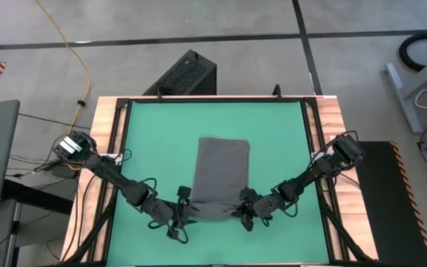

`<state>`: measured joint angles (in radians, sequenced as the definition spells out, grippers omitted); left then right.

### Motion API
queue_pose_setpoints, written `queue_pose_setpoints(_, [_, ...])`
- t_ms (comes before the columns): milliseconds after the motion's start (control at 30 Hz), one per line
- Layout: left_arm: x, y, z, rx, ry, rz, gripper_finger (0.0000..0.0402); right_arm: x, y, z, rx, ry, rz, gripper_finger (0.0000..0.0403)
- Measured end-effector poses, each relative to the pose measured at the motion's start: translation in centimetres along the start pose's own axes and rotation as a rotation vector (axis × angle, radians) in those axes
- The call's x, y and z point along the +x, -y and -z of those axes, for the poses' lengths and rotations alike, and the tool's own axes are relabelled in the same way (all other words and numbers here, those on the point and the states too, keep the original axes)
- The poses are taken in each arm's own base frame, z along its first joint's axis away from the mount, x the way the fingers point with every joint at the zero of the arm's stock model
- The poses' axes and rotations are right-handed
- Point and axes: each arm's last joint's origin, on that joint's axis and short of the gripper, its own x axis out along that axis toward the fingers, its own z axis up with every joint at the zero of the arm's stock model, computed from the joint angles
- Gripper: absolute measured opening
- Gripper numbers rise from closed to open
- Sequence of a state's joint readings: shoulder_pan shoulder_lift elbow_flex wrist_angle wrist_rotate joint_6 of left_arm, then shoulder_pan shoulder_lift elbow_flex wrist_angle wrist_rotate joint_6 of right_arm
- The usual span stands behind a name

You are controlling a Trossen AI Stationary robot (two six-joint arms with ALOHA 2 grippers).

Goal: Roll towel into tight, uniform cylinder
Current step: Roll the gray towel

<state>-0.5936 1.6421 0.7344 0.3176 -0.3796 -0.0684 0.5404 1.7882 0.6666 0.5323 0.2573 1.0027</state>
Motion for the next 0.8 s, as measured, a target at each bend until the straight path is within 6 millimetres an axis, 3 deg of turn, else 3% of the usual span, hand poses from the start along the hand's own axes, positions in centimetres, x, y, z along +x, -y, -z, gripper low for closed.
queue_pose_setpoints(233, [2.9, 0.6, 2.9, 0.041, -0.113, -0.038, 0.0178, 0.0, -0.1, 0.0, 0.037, 0.0, -0.004, 0.0052])
queue_pose_setpoints(533, [4.1, 0.2, 3.6, -0.014, -0.141, -0.192, 0.017, -0.1, -0.3, 0.3, 0.042, -0.006, -0.015, 0.0052])
queue_pose_setpoints(667, [4.2, -0.4, 4.1, -0.099, -0.19, -0.181, 0.0121, -0.3, -0.6, 0.8, 0.031, -0.019, -0.024, 0.0052])
queue_pose_setpoints(800, [4.6, -1.3, 3.9, -0.205, -0.21, -0.075, 0.0032, -0.5, -1.0, 1.4, 0.017, -0.029, -0.03, 0.0052])
